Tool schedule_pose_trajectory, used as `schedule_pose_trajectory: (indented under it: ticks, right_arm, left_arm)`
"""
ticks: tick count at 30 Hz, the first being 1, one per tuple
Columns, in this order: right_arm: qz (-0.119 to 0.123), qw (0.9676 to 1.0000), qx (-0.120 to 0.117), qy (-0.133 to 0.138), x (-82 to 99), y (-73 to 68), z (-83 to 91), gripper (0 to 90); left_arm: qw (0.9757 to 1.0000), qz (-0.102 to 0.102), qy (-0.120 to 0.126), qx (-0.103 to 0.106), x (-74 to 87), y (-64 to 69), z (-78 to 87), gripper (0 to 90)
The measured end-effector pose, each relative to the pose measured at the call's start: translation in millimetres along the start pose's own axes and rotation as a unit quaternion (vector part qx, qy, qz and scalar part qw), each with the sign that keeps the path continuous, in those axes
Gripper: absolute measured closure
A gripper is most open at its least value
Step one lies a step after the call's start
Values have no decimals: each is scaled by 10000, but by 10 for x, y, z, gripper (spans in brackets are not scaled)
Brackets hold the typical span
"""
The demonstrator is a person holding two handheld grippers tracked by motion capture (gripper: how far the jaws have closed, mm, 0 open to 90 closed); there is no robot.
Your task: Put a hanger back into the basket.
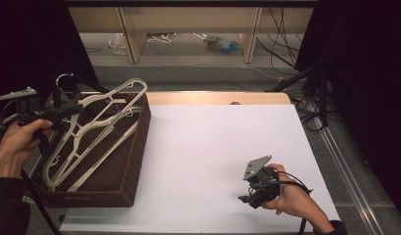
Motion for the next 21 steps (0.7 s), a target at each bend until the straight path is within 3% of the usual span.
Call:
schedule_pose_trajectory:
  ticks: [13, 21]
  right_arm:
    - [14, 10000, -5, -1, 4, 13, -9, 341]
    - [1, 10000, -18, -21, 5, 8, -21, 341]
  left_arm:
    - [9999, 53, -148, 21, 211, -105, 85, 856]
    - [9992, 246, -321, 77, 345, -117, 71, 855]
Point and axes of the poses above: each handheld gripper's, and its own axes: z roughly backward along the jaws, x roughly out of its underside, y roughly to its right, the point moved 10 cm from there along -z, roughly forward along the jaws, and after that the axes turned 7 degrees about -z, right-handed, at the moved point
